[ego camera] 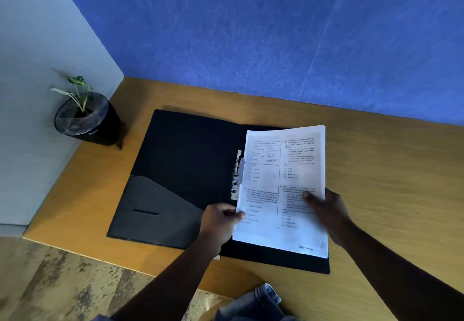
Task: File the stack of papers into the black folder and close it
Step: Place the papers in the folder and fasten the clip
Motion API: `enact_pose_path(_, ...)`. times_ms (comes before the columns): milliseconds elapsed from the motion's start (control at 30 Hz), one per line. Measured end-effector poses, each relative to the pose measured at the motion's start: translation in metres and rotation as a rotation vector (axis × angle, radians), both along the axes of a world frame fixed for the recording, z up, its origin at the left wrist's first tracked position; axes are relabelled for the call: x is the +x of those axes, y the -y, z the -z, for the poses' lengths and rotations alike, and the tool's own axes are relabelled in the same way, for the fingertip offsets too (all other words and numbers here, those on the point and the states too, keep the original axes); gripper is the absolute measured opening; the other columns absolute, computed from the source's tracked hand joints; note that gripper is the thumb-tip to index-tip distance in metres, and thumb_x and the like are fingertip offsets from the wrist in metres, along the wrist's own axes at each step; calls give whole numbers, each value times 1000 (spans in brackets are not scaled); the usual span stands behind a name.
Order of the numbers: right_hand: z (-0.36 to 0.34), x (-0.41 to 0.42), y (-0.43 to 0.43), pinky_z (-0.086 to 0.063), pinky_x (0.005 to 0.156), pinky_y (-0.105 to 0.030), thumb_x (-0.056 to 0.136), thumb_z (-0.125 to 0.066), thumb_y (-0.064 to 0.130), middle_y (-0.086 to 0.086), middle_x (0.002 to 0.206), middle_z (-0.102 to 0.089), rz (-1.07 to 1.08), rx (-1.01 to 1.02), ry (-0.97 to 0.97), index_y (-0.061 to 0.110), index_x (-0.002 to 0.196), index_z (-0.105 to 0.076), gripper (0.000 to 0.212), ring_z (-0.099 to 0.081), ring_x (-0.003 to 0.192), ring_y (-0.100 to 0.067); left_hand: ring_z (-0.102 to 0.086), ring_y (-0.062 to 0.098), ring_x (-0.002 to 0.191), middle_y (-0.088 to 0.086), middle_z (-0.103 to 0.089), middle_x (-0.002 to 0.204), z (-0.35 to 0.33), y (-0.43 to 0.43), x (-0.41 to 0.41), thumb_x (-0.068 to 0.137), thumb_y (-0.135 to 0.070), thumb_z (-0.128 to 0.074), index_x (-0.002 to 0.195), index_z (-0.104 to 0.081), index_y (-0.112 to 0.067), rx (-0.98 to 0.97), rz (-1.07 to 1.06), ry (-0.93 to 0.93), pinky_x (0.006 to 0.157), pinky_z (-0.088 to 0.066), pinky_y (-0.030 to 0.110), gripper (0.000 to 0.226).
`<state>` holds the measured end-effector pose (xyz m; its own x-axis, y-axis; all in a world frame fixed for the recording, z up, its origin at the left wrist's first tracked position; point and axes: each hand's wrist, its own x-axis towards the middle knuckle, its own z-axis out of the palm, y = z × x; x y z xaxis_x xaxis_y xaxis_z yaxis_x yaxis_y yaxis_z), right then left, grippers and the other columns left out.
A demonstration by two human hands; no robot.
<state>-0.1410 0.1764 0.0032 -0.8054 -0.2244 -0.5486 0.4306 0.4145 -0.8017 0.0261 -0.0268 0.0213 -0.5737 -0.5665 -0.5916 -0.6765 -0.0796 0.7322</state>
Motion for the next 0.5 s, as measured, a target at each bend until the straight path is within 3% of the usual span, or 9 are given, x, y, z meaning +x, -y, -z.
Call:
enact_pose_path(133, -4, -3, 9, -62, 65, -37, 86, -73, 27, -4, 96, -75, -71, 84, -61, 12, 112, -66, 31, -74, 79, -22, -68, 19, 69, 6, -74, 76, 5, 3, 3, 79, -20, -82, 86, -74, -11, -39, -19, 21, 59, -50, 24, 13)
enact_pose_path(233, -6, -8, 13, -53, 61, -27, 84, -74, 27, -3, 106, -69, -72, 209, -226, 15, 125, -55, 46, -67, 87, -22, -70, 19, 74, -1, -74, 75, 8, 3, 6, 78, -23, -82, 81, -73, -16, -97, 6, 29, 62, -52, 26, 12)
enact_pose_path(333, -5, -12, 14, -56, 71, -34, 84, -73, 22, -5, 110, -69, -42, 264, -268, 17, 132, -49, 54, -66, 88, -23, -65, 9, 63, -8, -70, 68, 8, 3, 10, 77, -29, -81, 74, -70, -23, -186, 51, 44, 52, -45, 18, 13)
enact_pose_path(500, -3, -22, 12, -58, 82, -45, 83, -68, 22, -9, 117, -67, -151, 395, -346, 21, 129, -59, 47, -66, 98, -29, -62, 3, 60, -9, -68, 64, 10, 2, 13, 76, -32, -80, 68, -64, -27, -299, 109, 34, 50, -39, 14, 18)
